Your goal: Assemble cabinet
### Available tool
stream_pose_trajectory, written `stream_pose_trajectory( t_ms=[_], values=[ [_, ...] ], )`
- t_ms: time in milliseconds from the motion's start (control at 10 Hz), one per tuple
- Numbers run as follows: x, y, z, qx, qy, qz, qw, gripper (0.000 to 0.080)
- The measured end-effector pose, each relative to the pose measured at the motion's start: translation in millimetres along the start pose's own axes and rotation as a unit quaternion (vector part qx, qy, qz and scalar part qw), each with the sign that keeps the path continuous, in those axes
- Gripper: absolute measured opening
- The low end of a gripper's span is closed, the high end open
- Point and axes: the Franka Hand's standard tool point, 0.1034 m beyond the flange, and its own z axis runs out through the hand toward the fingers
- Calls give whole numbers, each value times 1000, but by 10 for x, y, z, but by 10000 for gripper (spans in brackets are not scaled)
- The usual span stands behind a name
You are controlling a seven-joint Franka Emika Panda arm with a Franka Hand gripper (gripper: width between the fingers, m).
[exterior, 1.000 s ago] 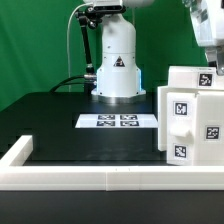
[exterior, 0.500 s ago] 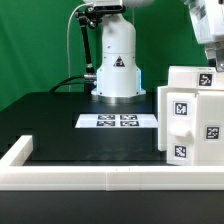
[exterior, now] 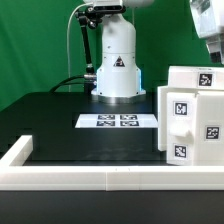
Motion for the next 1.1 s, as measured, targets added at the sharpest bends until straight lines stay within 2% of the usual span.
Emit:
stream_pose_trajectory(
  t_ms=[100, 300, 400, 700, 1000, 1100],
  values=[
    [-1, 6, 10, -1, 0, -1, 1000, 796],
    [-47, 12, 25, -26, 19, -149, 988, 796],
    [-71, -25, 6, -26, 16, -212, 977, 796],
    [-115, -54, -13, -50, 6, -402, 914, 796],
    [-110, -55, -10, -51, 1, -481, 875, 796],
    [-106, -56, -10, -52, -1, -522, 851, 796]
  ],
)
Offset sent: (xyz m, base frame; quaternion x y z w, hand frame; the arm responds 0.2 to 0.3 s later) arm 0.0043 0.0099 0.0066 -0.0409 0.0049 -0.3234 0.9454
